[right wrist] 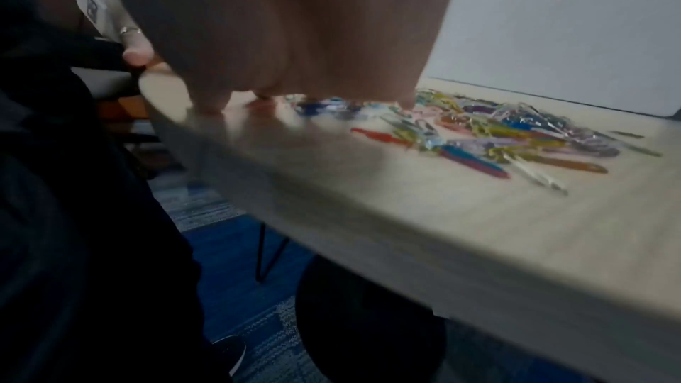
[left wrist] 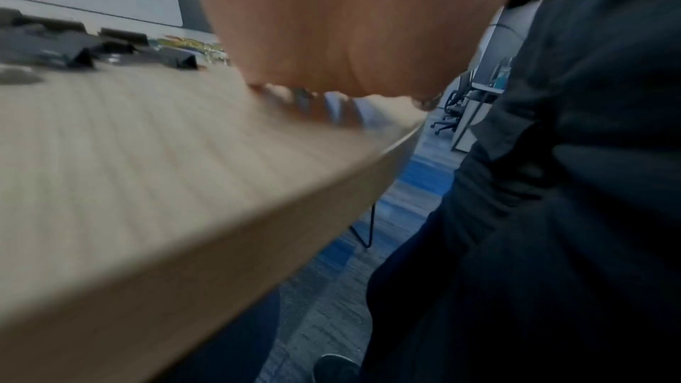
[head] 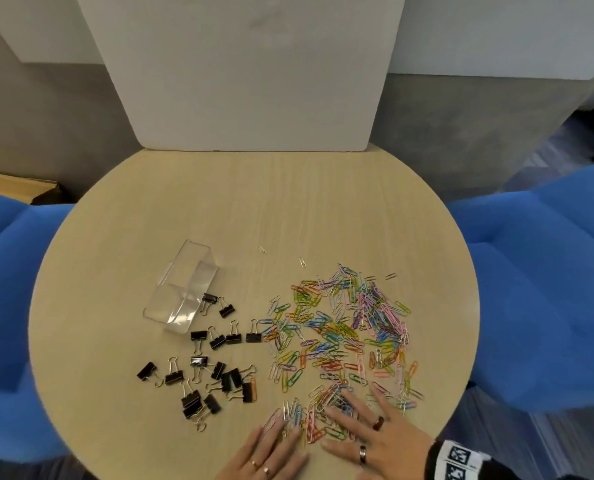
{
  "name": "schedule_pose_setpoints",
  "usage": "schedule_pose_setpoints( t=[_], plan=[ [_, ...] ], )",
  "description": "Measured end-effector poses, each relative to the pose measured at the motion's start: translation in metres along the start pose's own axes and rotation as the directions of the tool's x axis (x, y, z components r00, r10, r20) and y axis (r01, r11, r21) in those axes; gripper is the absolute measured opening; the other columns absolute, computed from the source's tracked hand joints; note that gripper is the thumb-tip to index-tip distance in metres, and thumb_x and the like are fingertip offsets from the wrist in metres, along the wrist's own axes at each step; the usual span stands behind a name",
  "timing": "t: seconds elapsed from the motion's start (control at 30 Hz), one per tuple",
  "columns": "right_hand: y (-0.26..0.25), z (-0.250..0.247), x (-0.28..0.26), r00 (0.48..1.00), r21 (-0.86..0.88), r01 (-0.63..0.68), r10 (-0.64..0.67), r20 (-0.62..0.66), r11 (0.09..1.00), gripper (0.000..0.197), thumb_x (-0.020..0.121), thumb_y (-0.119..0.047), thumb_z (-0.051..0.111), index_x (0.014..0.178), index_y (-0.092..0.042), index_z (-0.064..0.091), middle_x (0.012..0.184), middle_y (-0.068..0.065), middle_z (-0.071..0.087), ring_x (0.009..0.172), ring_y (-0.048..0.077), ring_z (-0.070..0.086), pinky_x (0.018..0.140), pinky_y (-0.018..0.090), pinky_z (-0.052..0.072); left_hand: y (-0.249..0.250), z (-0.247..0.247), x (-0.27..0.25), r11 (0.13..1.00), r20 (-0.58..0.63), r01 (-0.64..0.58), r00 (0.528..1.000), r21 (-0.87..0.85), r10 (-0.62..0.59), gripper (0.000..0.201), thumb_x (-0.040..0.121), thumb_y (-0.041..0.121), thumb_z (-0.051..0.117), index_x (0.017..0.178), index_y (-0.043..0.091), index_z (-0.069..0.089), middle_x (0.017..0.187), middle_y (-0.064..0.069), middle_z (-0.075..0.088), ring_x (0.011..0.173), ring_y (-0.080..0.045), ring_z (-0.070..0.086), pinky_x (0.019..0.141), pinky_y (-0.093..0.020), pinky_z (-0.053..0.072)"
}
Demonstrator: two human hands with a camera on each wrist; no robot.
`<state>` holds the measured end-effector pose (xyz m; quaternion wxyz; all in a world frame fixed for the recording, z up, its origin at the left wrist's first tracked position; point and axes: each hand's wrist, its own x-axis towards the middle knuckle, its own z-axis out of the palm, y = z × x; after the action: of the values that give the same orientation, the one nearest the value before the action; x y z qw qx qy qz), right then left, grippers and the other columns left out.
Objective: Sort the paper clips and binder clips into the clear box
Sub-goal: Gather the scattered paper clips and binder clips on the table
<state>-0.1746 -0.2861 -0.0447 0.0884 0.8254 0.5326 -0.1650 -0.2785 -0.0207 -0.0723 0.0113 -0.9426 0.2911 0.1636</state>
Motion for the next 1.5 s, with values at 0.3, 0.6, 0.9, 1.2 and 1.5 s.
schedule_pose_setpoints(
  t=[0.3,0.6,0.9,1.2,1.5],
  plan=[
    [0.021,-0.015,0.023,0.959,0.042,-0.284,0.284,0.013,0.958,0.055,0.093,-0.056,0.012,0.144,-0.036,0.021,0.155,0.007,0.002,0.139,0.031,0.003,0.104,0.056,0.001,-0.008,-0.008,0.042,0.988,-0.042,0.124,0.991,-0.092,-0.129,0.083,0.082,0.074,0.029,0.145,0.020,0.027,0.155,-0.012,0.010,0.139,-0.032,0.013,0.110,-0.046,0.010],
    [-0.030,-0.029,0.073,0.979,0.051,-0.158,0.163,-0.124,0.986,0.053,0.084,-0.056,0.028,0.130,-0.035,0.044,0.149,0.005,0.027,0.137,0.031,0.009,0.107,0.056,0.011,-0.025,0.012,0.002,0.929,-0.300,0.359,0.880,-0.091,-0.370,0.090,0.085,0.069,0.016,0.147,0.005,0.006,0.156,-0.014,0.000,0.144,-0.033,0.000,0.110,-0.055,0.007],
    [-0.043,-0.048,0.124,0.975,0.114,-0.177,0.190,-0.117,0.978,0.052,0.096,-0.049,0.004,0.129,-0.042,0.043,0.141,-0.003,0.040,0.127,0.030,0.035,0.097,0.062,0.032,-0.040,0.010,-0.007,0.905,-0.289,0.424,0.862,-0.036,-0.415,0.073,0.085,0.069,0.013,0.127,0.020,0.045,0.157,-0.013,-0.003,0.144,-0.035,-0.003,0.102,-0.069,0.009],
    [-0.046,-0.057,0.135,0.969,0.102,-0.123,0.142,-0.200,0.987,0.046,0.086,-0.051,0.026,0.129,-0.045,0.040,0.142,-0.001,0.034,0.121,0.029,0.048,0.086,0.055,0.046,-0.053,0.021,-0.022,0.890,-0.332,0.452,0.832,-0.058,-0.444,0.074,0.085,0.069,0.009,0.137,0.023,0.035,0.158,-0.004,-0.004,0.145,-0.029,-0.003,0.103,-0.068,0.009],
    [-0.029,-0.059,0.115,0.984,0.017,-0.116,0.117,-0.135,0.993,0.040,0.086,-0.051,0.028,0.121,-0.048,0.047,0.135,0.000,0.049,0.116,0.028,0.056,0.087,0.057,0.046,-0.064,0.020,-0.035,0.918,-0.314,0.397,0.869,-0.021,-0.382,0.080,0.085,0.071,0.011,0.148,0.022,0.006,0.158,-0.001,-0.004,0.145,-0.031,-0.004,0.102,-0.072,0.007]
  ],
)
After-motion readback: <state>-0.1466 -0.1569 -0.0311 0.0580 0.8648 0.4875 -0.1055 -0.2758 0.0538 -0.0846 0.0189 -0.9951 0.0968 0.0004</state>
